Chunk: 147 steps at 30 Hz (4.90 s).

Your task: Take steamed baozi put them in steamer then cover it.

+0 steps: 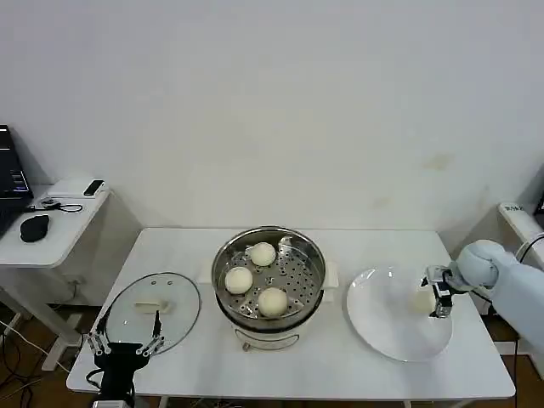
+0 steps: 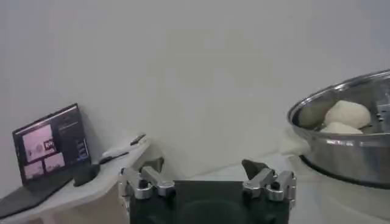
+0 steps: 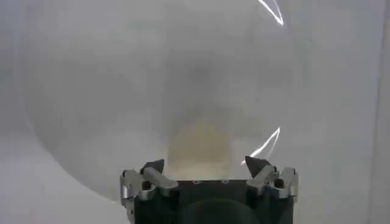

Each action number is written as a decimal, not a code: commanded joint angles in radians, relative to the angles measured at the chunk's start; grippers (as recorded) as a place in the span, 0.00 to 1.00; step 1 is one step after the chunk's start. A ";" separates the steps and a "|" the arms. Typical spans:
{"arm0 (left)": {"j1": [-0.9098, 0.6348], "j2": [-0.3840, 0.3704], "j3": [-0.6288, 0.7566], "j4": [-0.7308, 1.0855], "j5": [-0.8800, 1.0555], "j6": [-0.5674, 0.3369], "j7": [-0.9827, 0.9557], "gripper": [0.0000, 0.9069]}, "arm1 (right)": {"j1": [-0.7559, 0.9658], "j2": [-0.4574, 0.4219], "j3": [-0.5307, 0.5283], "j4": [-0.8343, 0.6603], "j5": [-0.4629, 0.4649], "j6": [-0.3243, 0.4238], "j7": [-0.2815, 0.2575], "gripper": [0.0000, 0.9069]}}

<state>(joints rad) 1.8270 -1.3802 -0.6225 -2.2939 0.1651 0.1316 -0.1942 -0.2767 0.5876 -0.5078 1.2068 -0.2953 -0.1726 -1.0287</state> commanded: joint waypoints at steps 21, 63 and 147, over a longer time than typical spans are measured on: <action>0.004 -0.003 -0.001 -0.004 0.000 -0.001 -0.002 1.00 | 0.075 -0.027 -0.049 0.041 0.019 -0.019 -0.039 0.69; -0.013 -0.009 -0.012 -0.008 0.000 0.006 0.002 1.00 | 0.785 0.469 -0.747 0.360 0.858 -0.555 0.324 0.71; 0.005 0.088 -0.065 0.223 0.613 -0.056 -0.081 1.00 | -1.307 0.719 1.323 0.850 0.398 0.342 0.861 1.00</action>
<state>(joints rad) 1.7792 -1.3483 -0.6517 -2.1817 0.3098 0.0982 -0.2279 -1.1076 1.0504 0.3379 1.9629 0.1895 -0.0226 -0.1710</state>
